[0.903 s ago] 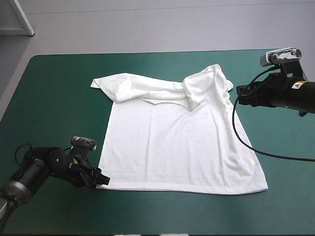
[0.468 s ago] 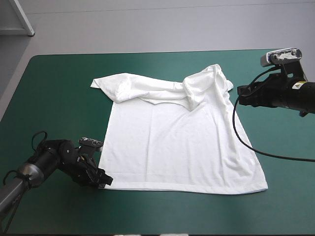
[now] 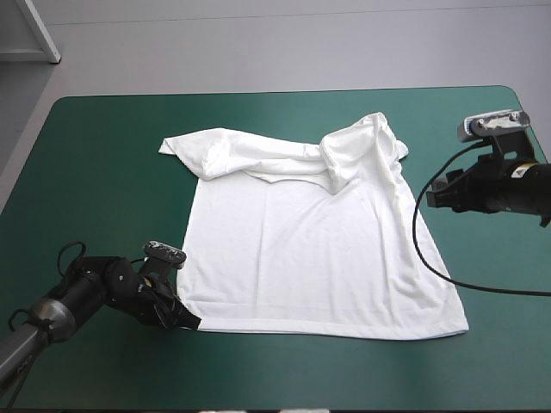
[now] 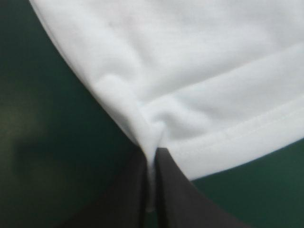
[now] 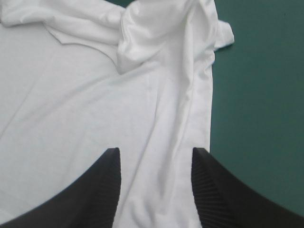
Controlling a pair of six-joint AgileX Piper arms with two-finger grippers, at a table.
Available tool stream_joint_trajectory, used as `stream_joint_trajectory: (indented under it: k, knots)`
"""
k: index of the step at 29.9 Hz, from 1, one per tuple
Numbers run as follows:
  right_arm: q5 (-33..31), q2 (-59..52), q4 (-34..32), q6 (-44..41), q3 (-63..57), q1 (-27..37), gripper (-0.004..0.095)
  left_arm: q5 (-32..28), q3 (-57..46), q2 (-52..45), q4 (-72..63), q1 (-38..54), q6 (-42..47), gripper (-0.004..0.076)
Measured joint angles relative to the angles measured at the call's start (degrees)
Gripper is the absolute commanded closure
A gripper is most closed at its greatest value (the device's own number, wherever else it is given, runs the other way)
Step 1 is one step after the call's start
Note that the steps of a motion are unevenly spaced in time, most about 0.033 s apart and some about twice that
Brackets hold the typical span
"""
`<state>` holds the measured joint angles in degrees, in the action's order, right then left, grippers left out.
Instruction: Fold the cloth
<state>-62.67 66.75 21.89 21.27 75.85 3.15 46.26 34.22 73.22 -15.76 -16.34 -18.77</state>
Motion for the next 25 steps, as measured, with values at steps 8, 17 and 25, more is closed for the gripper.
stream_joint_trajectory:
  k: [8,17,25]
  knots:
    - [-0.3,-1.6,-4.6,-2.5,-16.2,0.0,0.0477,-1.7,-0.4,-0.4,-1.3,-0.1,0.0,0.0705]
    - [1.8,-1.6,-12.7,-7.9,-28.0,0.0,0.0477,-3.5,-0.8,-0.4,-2.0,-0.4,0.0,0.0705]
    - [5.6,-1.6,-15.9,-10.2,-36.2,0.0,0.0477,-4.1,-0.9,-0.4,-2.3,-0.4,-0.9,0.0705]
